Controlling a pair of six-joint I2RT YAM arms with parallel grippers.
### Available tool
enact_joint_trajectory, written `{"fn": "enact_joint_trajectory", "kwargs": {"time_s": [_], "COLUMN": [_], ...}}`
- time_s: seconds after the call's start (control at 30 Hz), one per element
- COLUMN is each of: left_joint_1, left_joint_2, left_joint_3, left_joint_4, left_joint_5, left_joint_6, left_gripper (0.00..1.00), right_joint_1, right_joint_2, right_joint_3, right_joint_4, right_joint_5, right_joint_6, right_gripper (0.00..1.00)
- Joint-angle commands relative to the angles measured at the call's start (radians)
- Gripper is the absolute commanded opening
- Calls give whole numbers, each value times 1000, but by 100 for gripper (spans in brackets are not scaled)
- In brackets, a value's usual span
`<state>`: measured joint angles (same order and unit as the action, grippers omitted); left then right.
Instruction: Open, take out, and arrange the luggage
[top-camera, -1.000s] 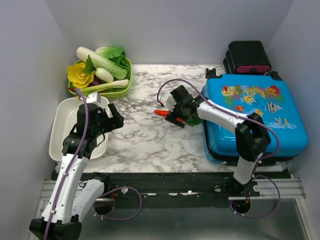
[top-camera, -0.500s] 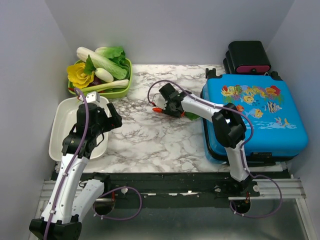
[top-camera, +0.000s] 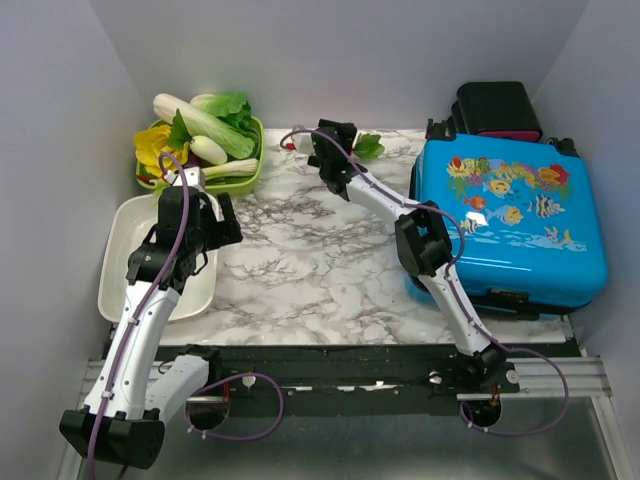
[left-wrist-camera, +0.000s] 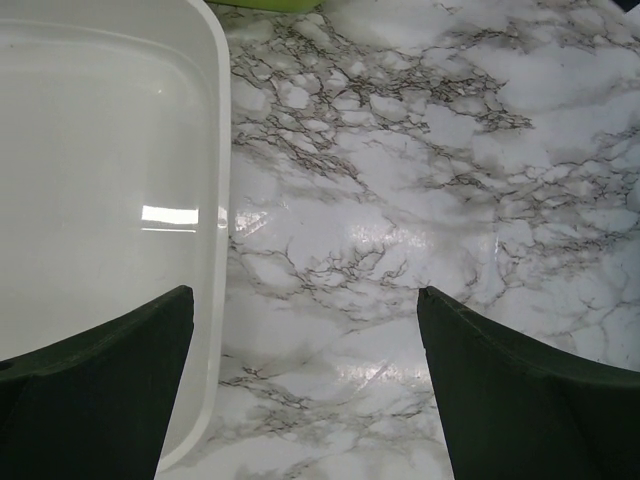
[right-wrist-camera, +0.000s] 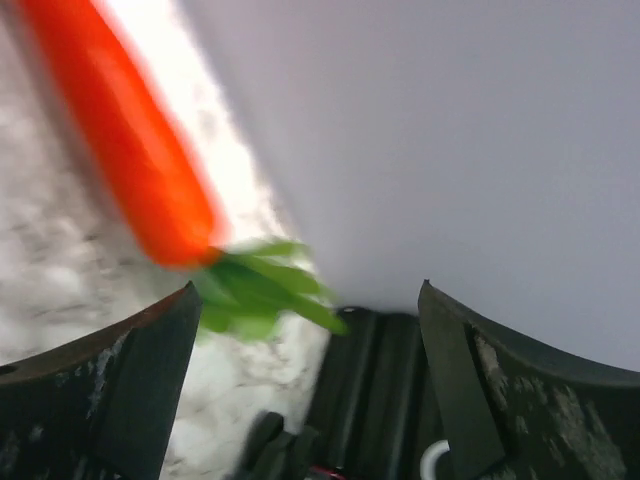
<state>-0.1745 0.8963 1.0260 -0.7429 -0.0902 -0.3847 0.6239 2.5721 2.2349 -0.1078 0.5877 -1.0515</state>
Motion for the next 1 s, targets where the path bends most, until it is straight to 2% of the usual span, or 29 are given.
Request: {"fn": "enact_joint_trajectory", "kwargs": {"time_s": [0.0, 0.03, 0.2, 0.3, 0.33, 0.43, 0.47, 0.57, 0.67, 0.83, 0.97], "left_joint_1": [-2, -2, -2, -2, -2, -2, -2, -2, -2, -6, -34], "left_joint_2": [33, 41, 56, 44, 41, 15, 3, -10, -8, 10, 45], "left_joint_3": [48, 51, 42, 42, 40, 23, 17, -1, -20, -26, -33], "left_joint_4": [-6, -7, 0, 11, 17, 42, 48, 71, 112, 184, 273], "left_joint_5": [3, 6, 44, 78, 90, 122, 136, 173, 214, 303, 372], "left_joint_6": [44, 44, 29, 14, 9, -25, -42, -66, -108, -157, -195], "left_gripper": [99, 99, 99, 99, 99, 99, 99, 99, 99, 99, 99], "right_joint_1": [-47, -46, -21, -13, -15, -19, -21, -75, -211, -496, -676], "right_joint_2": [62, 42, -185, -378, -471, -628, -733, -892, -992, -1161, -1273], "right_joint_3": [65, 52, -210, -274, -287, -401, -443, -550, -662, -797, -897], "right_joint_4": [373, 329, 272, 78, -35, -139, -153, -233, -274, -357, -383], "right_joint_5": [136, 141, 91, 12, -36, -101, -114, -195, -296, -230, -224], "right_joint_6": [-161, -98, 80, 359, 531, 756, 796, 961, 1103, 1324, 1383], "right_gripper": [100, 100, 100, 100, 100, 100, 100, 100, 100, 100, 100]}}
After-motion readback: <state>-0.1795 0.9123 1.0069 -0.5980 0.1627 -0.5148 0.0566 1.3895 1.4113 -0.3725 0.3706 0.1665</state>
